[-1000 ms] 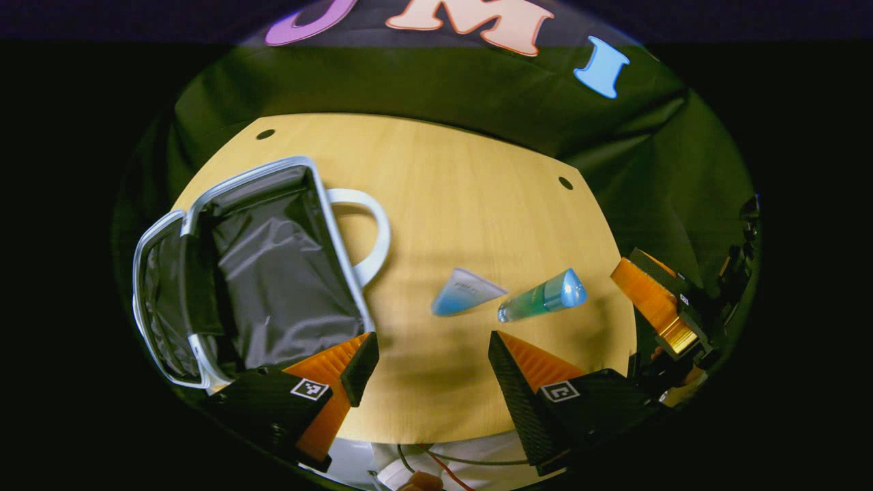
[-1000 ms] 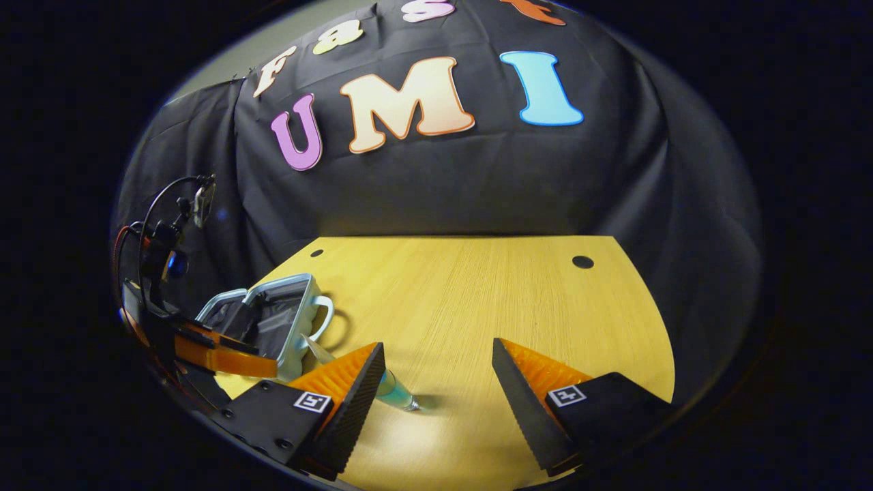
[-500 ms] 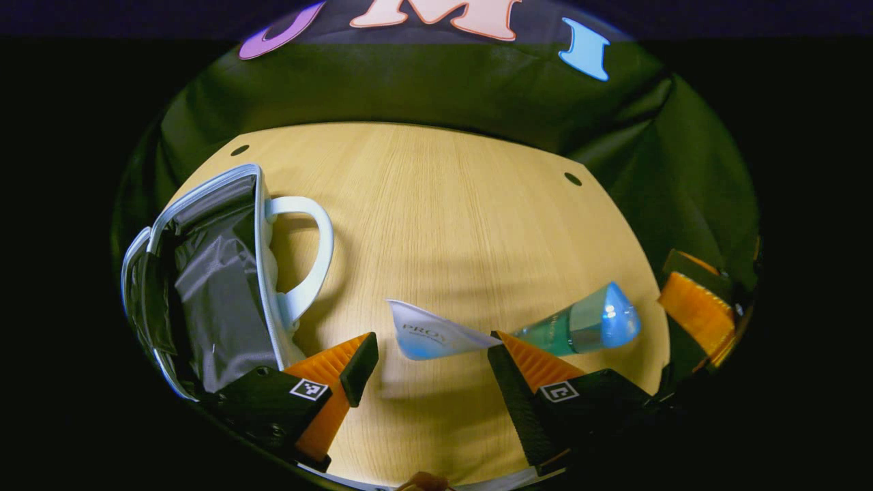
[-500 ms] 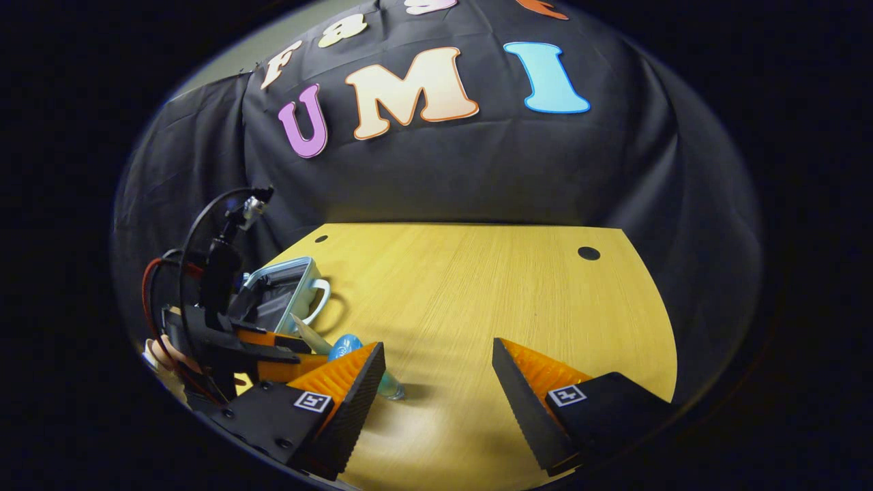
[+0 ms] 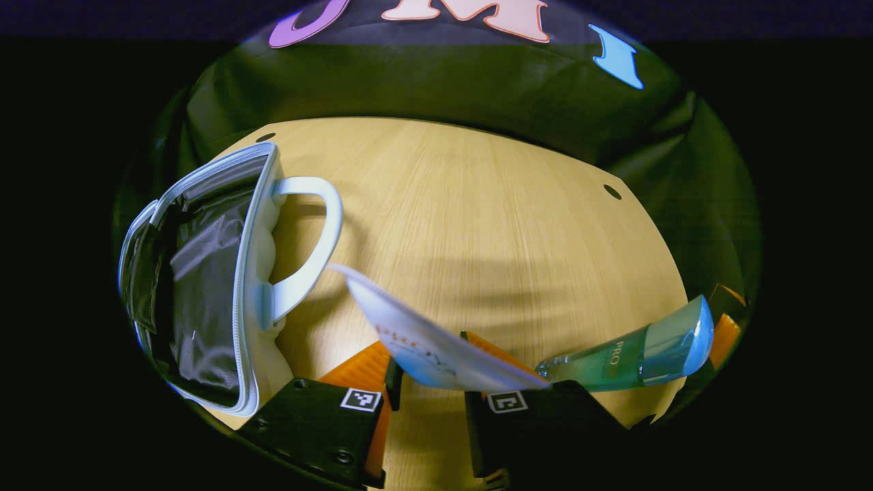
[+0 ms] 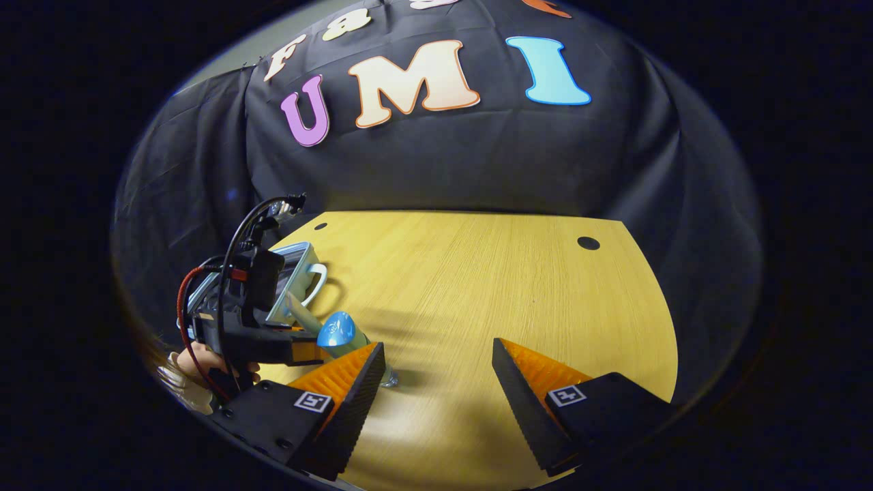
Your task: First open the suitcase, pack the skin care products into it, and then close the suitcase.
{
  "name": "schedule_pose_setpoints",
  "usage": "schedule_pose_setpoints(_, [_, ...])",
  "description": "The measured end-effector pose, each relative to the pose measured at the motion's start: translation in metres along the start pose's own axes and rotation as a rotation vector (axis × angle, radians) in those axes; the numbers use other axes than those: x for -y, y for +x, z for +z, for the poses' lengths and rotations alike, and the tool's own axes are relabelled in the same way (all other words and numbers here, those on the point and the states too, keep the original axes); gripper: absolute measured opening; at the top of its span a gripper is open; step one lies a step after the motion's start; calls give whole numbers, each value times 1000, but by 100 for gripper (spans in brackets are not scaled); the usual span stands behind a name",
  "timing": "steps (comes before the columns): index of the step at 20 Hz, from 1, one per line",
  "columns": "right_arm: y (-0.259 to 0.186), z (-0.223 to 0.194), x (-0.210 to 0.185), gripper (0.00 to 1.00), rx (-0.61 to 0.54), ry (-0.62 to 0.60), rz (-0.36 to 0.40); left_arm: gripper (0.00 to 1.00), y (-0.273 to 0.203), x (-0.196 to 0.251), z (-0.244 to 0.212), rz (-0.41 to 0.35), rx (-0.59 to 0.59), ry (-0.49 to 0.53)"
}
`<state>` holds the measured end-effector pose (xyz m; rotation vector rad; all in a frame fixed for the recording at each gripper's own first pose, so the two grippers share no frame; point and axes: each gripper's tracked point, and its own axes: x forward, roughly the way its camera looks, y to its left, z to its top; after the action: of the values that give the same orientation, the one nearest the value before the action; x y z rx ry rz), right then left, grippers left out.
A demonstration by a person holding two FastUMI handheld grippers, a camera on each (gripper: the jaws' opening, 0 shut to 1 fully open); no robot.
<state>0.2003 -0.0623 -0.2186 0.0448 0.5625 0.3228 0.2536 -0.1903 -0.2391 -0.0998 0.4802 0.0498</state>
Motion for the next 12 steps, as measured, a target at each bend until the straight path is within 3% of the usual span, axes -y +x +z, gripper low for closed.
schedule_pose_setpoints(4, [5,-8,-8,99,-22,-1,42,38,-9,-4,1,16,-1,-15])
schedule_pose_setpoints(12, [9,-28,-29,98,-84,-23,127,37,-79,13,53,-62,37,-66])
